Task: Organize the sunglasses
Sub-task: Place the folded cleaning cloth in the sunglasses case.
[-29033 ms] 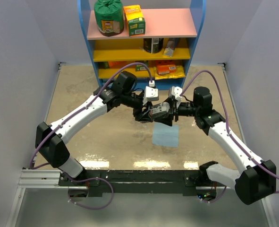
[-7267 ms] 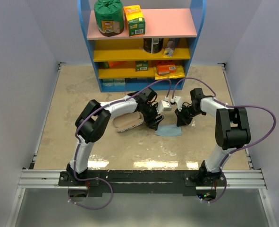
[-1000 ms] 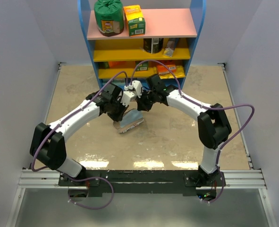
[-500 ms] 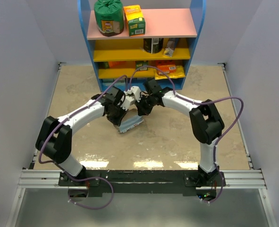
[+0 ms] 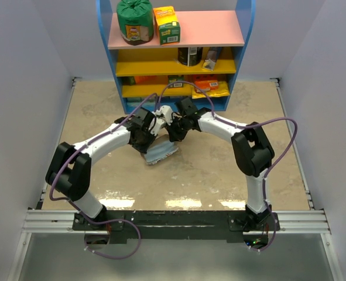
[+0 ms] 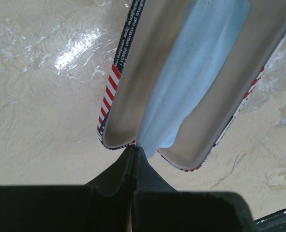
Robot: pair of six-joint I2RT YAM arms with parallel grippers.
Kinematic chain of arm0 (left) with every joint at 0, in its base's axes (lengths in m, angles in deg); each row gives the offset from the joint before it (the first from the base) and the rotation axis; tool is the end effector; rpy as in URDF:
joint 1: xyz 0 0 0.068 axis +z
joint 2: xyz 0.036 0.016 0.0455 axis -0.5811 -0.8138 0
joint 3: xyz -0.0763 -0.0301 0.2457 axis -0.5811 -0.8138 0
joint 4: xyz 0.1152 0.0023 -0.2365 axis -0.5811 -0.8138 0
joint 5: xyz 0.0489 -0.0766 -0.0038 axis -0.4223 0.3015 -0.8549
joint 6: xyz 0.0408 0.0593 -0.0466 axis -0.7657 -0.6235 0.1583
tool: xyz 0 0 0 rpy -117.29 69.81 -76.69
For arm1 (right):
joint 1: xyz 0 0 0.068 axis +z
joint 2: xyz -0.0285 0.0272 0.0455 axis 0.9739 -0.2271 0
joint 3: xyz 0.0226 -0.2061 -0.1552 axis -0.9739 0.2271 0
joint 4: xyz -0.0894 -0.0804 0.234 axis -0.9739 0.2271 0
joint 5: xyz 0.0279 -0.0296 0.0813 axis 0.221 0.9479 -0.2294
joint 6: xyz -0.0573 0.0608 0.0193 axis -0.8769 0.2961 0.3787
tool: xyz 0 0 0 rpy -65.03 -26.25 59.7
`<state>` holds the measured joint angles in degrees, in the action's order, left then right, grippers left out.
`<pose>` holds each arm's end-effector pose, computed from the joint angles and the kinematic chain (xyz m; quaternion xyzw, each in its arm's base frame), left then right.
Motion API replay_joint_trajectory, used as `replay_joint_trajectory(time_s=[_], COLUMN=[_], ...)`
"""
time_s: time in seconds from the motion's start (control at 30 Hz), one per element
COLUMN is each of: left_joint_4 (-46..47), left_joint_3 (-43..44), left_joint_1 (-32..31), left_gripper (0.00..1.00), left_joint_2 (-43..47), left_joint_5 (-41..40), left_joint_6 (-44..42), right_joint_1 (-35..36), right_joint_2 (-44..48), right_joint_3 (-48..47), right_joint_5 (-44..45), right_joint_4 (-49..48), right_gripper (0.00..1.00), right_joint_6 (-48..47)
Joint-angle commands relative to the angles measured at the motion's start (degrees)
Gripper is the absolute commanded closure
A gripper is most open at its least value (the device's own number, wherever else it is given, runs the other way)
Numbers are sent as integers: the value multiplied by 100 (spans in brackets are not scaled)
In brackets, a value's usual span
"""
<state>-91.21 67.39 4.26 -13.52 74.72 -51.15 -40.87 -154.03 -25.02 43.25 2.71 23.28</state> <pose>0.2839 -0.1763 0.1588 0.2935 0.9375 -0.0660 0.1749 0.3492 0.2916 0.1508 -0.4903 0.7963 0.2371 0.2632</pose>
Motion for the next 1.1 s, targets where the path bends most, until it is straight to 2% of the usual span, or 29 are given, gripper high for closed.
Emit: replay_joint_trajectory(time_s=[0.0,0.43,0.63,1.07], left_joint_4=[-20,32,94,252], left_joint_3=[-79,-105,-149,-290], left_joint_1=[-433,-433,-415,-389], left_gripper=[100,100,100,100], left_joint_2=[-204,-240,-178,42], left_joint_5=[411,341,473,754], left_joint_6=[-813,-840,-813,-673], right_joint_1=[468,539,530,530], right_joint_2=[-42,-60,10,309], right_joint_3=[-583,-592,-390,112], right_joint_5=[-76,-66,-295,-5], right_joint_4=[-1082,-1275,-1512,-2224], right_gripper=[100,100,100,100], right_joint_6=[2,116,414,1170])
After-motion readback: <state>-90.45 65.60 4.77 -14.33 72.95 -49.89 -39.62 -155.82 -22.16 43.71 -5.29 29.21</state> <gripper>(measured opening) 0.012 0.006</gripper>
